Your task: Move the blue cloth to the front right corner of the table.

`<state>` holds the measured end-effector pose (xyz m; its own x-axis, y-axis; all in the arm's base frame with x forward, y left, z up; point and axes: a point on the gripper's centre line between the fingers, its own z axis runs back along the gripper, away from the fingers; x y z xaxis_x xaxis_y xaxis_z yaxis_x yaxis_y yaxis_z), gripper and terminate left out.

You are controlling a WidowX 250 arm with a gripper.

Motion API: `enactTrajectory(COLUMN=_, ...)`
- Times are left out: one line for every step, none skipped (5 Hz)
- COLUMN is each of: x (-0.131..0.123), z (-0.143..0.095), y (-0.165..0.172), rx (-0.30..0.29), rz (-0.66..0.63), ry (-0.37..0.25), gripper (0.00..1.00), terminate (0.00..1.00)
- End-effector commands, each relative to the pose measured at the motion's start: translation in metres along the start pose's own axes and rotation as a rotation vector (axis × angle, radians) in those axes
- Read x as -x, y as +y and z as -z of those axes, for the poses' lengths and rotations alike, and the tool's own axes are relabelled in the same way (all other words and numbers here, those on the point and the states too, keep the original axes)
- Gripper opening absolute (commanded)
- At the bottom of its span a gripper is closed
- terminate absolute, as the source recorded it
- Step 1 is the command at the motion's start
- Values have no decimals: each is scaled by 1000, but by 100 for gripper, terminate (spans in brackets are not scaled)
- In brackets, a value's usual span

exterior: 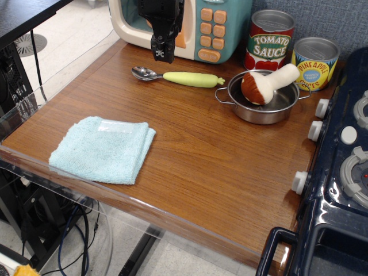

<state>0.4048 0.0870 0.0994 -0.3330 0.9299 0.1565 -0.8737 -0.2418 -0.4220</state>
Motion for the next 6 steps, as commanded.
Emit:
enactTrajectory(x=0, z=0, y=0, rx=0, rz=0, ry=0, gripper=100, terminate=0)
enactTrajectory(x=-6, z=-6, y=2, rx=16, rz=-13, ry=7, gripper=100, terminate=0)
enactTrajectory(x=-13, z=-16, y=5, rx=25, rz=-29, ry=19, gripper=100, terminate=0)
enactTrajectory(x=-28, z=-30, y=18, rx=38, rz=-45, ry=51, gripper=100, terminate=0)
enactTrajectory(x=-34, z=-32, y=40, rx=-17, rz=-11, ry=76, gripper=100, terminate=0)
enactTrajectory(x=-39, z=-18, y=72, rx=-120, rz=27, ry=82, gripper=100, terminate=0)
